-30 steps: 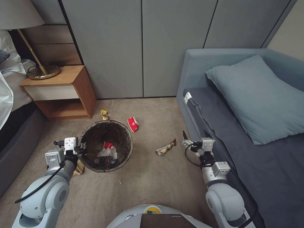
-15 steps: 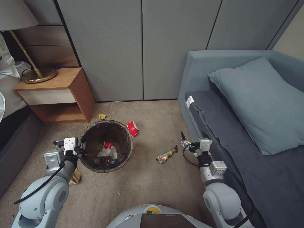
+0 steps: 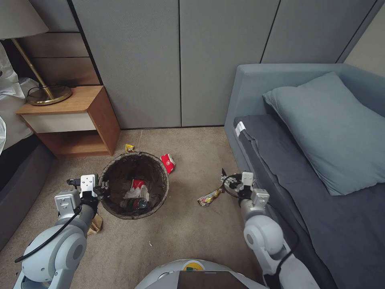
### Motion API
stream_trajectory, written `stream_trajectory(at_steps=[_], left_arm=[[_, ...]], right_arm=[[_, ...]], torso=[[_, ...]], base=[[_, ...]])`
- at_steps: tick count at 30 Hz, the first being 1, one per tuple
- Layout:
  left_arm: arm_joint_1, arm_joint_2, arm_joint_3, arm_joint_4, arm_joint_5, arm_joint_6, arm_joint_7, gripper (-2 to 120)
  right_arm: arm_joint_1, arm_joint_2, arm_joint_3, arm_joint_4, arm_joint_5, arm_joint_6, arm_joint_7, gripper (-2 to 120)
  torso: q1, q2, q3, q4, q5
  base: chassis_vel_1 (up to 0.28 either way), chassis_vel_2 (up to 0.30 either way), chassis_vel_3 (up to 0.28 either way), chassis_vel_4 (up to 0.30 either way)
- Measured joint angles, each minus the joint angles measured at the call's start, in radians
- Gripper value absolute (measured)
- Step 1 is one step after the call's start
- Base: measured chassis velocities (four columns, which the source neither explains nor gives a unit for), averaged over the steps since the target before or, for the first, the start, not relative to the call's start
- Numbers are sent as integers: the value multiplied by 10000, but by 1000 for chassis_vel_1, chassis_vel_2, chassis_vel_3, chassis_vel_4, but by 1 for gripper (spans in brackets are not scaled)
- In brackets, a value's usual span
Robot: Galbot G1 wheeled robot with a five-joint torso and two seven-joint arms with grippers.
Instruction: Pick up the trash bin, then pick up the garbage from the floor and place it into the trash bin.
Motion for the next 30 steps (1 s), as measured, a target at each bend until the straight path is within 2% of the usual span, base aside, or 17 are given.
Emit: stream_trajectory(at_steps=[2, 7, 10, 17, 30], left_arm=[[-8, 15, -4, -41, 1, 0, -12, 3], [-6, 29, -8, -74, -2, 0, -18, 3], [-3, 18, -12, -86, 2, 0, -25, 3], [-68, -1, 15, -86, 15, 0, -43, 3], [-30, -83, 11, -121, 48, 0, -55, 3]], right_arm=[[321, 29, -189, -710, 366, -107, 132, 100], [614, 82, -491, -1254, 943, -342, 640, 100], [1002, 279, -878, -1839, 1656, -538, 1346, 100], [1628, 509, -1350, -2641, 2198, -663, 1998, 100], [2660, 1125, -2088, -4481, 2243, -586, 2749, 100]], torso=[[0, 0, 1, -2, 1], [0, 0, 0, -3, 1], [0, 0, 0, -1, 1], [0, 0, 1, -2, 0], [0, 0, 0, -2, 0]], base=[[0, 0, 0, 0], [0, 0, 0, 0], [0, 0, 0, 0], [0, 0, 0, 0], [0, 0, 0, 0]])
